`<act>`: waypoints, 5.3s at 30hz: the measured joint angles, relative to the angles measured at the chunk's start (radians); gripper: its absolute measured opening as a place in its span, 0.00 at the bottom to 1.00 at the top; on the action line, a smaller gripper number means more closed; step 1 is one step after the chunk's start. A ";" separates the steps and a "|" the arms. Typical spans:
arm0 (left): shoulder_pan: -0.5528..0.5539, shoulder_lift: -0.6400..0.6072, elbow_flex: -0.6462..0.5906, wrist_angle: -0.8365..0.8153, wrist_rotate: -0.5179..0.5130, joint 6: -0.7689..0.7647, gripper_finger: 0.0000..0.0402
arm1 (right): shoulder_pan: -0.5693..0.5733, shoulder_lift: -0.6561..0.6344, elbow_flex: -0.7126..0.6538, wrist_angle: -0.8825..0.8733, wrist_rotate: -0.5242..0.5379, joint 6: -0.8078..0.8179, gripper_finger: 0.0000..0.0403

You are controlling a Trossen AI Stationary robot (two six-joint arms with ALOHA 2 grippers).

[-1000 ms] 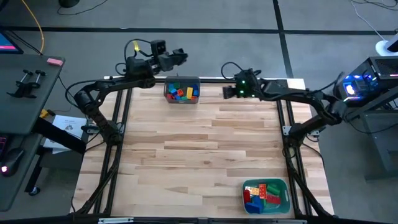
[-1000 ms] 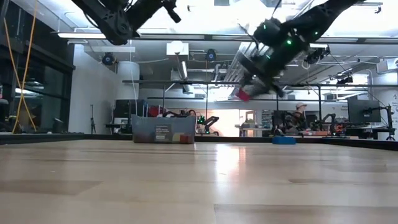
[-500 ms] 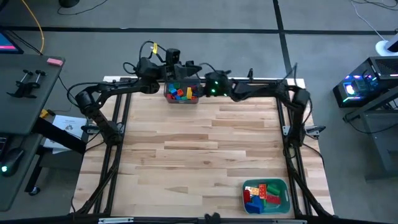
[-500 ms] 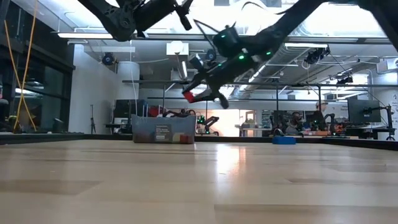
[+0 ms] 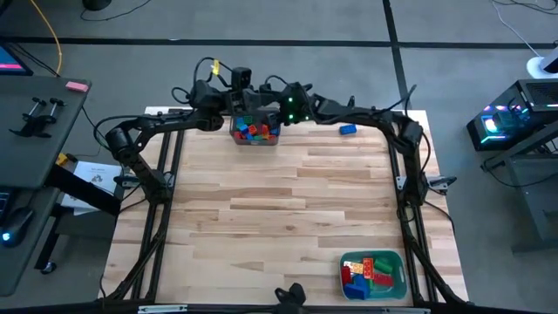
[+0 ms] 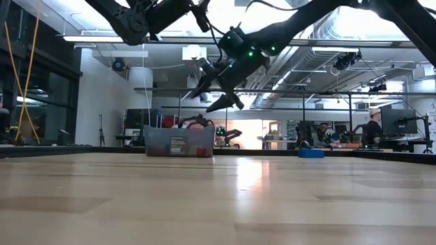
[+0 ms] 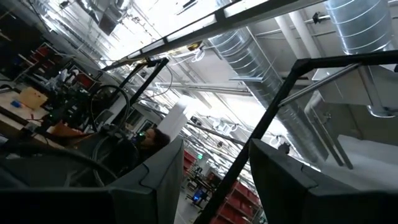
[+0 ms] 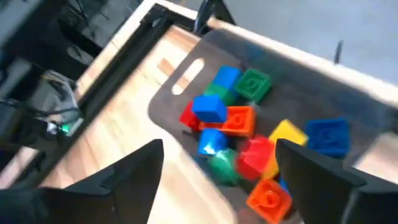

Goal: Sort blocks by size
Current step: Put the blue game piece into the black bin

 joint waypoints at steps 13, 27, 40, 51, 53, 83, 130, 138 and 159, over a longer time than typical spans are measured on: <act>0.029 0.000 0.000 0.029 0.077 -0.001 0.42 | -0.157 -0.157 0.029 -0.572 0.036 -0.415 0.79; 0.091 0.000 0.000 0.025 0.081 0.000 0.42 | -0.367 -0.255 -0.149 -1.007 0.342 -0.650 0.72; 0.098 0.000 0.000 0.023 0.081 0.000 0.42 | -0.369 -0.173 -0.150 -0.944 0.309 -0.253 0.03; 0.099 0.000 0.000 0.022 0.120 0.002 0.42 | -0.316 -0.278 -0.379 -0.722 0.284 -0.063 0.00; 0.099 0.000 0.000 0.021 0.121 0.015 0.42 | -0.299 -0.334 -0.453 -0.618 0.307 -0.003 0.00; 0.100 0.000 0.000 0.018 0.119 0.032 0.42 | -0.276 -0.318 -0.695 -0.165 0.511 0.177 0.00; -0.194 0.000 0.000 -0.204 0.136 0.015 0.42 | 0.657 -0.705 -0.701 -0.303 0.240 0.416 0.00; -0.215 0.000 0.000 -0.220 0.495 -0.039 0.42 | 0.809 -0.625 -0.703 -0.302 0.213 0.465 0.18; -0.382 0.002 -0.001 -1.147 -0.444 0.530 0.42 | 0.726 -0.583 -0.699 -0.636 0.159 -0.545 0.58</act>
